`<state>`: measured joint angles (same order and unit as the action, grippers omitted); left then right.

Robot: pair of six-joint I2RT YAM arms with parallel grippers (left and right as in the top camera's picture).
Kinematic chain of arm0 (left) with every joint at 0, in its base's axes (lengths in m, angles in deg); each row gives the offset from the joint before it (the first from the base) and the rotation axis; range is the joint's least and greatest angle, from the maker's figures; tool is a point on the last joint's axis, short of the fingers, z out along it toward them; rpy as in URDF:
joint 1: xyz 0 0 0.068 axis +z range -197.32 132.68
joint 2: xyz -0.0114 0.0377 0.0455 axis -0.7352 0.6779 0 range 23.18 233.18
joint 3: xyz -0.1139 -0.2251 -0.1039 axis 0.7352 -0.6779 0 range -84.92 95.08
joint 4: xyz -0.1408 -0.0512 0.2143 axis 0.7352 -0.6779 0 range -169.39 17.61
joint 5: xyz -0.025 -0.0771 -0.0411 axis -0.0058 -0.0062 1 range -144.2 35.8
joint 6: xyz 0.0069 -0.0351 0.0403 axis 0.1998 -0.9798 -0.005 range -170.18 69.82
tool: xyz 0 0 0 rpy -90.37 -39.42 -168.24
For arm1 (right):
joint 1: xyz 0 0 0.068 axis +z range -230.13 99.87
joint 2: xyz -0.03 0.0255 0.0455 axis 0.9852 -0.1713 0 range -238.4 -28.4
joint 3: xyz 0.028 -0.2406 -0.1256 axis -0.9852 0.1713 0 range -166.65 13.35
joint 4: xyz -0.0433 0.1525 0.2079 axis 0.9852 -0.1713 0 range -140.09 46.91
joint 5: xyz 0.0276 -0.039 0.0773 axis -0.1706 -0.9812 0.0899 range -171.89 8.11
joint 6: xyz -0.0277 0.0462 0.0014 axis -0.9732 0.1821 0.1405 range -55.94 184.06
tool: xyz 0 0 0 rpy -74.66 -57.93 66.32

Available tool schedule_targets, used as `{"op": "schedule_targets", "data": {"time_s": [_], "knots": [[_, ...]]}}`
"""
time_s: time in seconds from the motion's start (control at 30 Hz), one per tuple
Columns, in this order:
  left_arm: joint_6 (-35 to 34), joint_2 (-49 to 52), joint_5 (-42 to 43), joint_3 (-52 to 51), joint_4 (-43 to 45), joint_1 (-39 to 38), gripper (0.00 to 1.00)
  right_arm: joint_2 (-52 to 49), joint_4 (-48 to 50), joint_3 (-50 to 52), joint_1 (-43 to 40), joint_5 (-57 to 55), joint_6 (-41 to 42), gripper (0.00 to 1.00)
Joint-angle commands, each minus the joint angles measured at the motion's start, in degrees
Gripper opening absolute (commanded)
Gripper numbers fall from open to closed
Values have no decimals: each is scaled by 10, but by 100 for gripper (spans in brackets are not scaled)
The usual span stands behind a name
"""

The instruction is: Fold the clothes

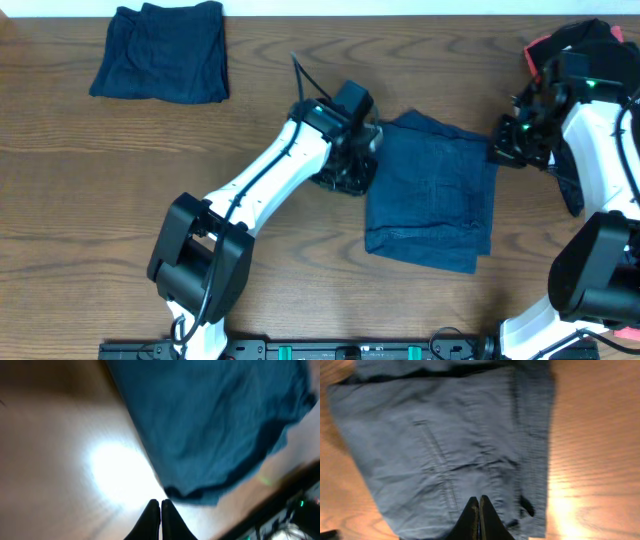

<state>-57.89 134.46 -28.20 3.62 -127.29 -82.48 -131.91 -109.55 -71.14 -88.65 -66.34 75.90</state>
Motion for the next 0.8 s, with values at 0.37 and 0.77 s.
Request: {"op": "schedule_targets", "data": {"time_s": [0.37, 0.77], "knots": [[-10, 1, 107, -77, 83, -38, 6, -11, 43, 9, 36, 30, 29, 2], [-10, 1, 141, -171, 160, -38, 6, -11, 73, 78, 38, 41, 29, 1]]}}
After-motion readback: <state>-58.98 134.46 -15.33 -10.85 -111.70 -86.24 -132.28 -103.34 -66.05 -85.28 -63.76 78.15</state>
